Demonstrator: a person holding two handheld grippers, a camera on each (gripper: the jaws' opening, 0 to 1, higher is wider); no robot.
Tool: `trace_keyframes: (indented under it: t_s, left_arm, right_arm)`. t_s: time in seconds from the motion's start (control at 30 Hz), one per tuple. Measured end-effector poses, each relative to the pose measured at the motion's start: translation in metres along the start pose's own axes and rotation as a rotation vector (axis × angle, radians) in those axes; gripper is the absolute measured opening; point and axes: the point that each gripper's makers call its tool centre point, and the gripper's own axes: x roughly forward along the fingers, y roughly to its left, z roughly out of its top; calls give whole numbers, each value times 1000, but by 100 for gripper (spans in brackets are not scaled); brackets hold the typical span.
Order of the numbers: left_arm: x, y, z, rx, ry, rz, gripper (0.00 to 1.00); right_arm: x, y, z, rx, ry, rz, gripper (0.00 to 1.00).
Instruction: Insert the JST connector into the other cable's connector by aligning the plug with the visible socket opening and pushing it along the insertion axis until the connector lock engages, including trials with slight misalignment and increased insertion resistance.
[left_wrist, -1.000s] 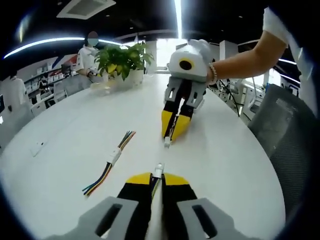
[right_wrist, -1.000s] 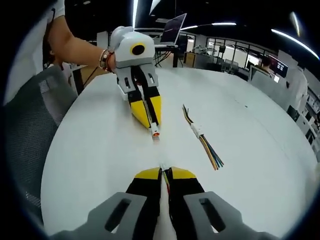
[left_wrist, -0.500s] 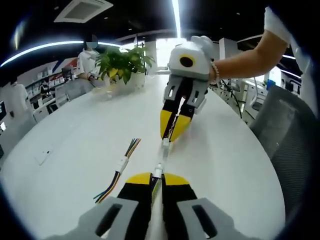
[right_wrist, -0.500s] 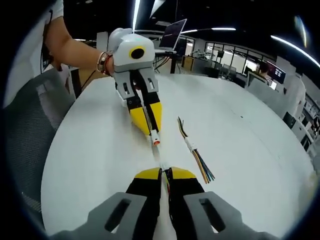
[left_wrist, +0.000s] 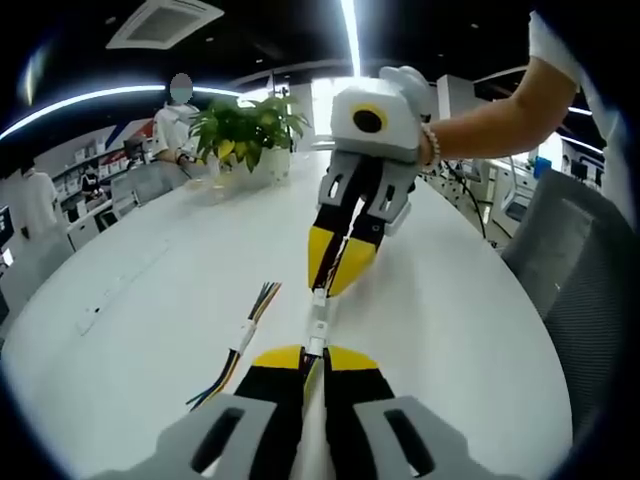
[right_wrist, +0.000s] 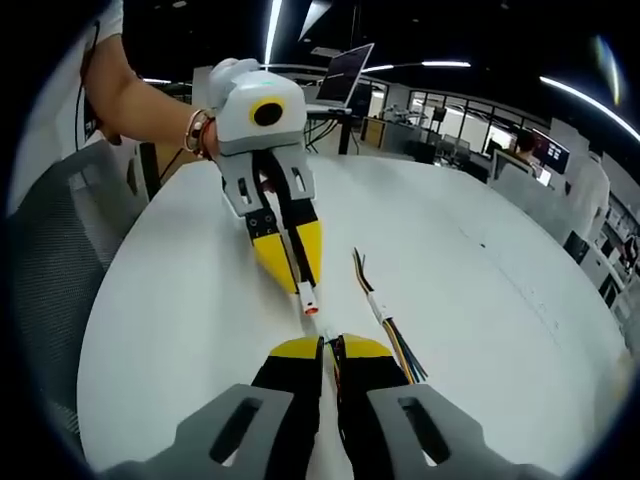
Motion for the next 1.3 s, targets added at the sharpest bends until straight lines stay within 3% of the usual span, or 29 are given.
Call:
trace_keyframes:
  t_s: [0.6,1.3]
  left_arm:
    - [0,1,3,-12,-20,8,0]
    - [1,1,-5,2,8,17,0]
  right_arm:
    - [9,6,1,-4,1,16,2]
    - [11,6,3,-10,-3,12,2]
